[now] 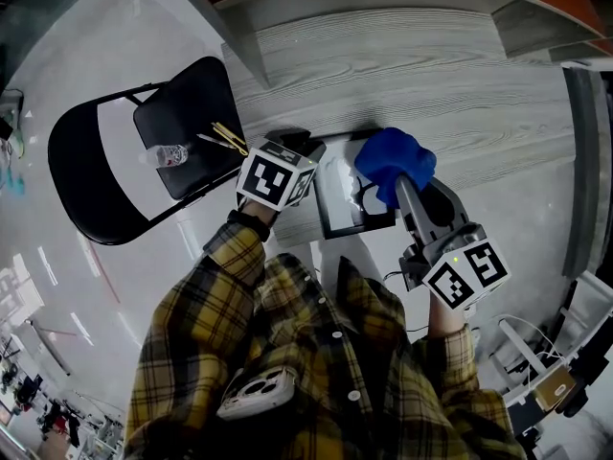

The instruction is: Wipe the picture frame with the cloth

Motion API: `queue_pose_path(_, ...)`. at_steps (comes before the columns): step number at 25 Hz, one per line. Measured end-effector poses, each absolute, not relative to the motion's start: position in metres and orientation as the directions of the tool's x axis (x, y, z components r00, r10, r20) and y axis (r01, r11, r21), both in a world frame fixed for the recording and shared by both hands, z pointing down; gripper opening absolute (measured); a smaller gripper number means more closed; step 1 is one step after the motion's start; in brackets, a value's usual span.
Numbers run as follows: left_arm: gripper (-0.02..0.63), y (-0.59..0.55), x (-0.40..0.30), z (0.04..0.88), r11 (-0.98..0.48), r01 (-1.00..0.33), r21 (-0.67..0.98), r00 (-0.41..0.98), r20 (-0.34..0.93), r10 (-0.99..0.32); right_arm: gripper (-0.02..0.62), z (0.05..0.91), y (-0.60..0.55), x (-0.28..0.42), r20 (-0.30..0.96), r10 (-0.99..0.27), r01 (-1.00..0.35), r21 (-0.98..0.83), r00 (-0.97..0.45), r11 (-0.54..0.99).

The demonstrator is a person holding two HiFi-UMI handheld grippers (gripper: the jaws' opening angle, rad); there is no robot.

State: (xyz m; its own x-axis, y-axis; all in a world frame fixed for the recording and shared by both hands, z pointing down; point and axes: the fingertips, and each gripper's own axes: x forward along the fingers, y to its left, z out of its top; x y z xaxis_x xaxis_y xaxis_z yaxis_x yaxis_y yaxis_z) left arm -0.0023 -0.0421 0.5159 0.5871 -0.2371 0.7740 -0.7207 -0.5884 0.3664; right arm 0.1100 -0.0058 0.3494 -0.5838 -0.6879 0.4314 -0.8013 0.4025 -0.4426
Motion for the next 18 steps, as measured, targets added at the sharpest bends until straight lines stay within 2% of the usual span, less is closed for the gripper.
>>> queue_pose_path(6,0.13,-0.042,-0.004,0.519,-0.58,-0.725,0.372,0.588,0.773,-0.239,0.049,0.406,-0.043,0.089,0.53,-0.605,-0.803,-0.343,-0.594,0.487)
queue_pose_path(10,0.129,-0.043,-0.002,0.518,-0.581,-0.719,0.381,0.589,0.778,-0.218,0.049,0.456,-0.062,0.091,0.67,-0.556,-0.833,-0.175,-0.491,0.525)
queue_pose_path(13,0.127,-0.045,-0.002,0.517,-0.583,-0.717,0.381,0.591,0.777,-0.218,0.049,0.488,-0.061,0.093,0.762,-0.506,-0.805,-0.033,-0.404,0.592)
queue_pose_path(18,0.127,-0.044,-0.002,0.517,-0.574,-0.728,0.376,0.58,0.783,-0.223,0.048,0.498,-0.05,0.095,0.782,-0.489,-0.81,-0.035,-0.387,0.586)
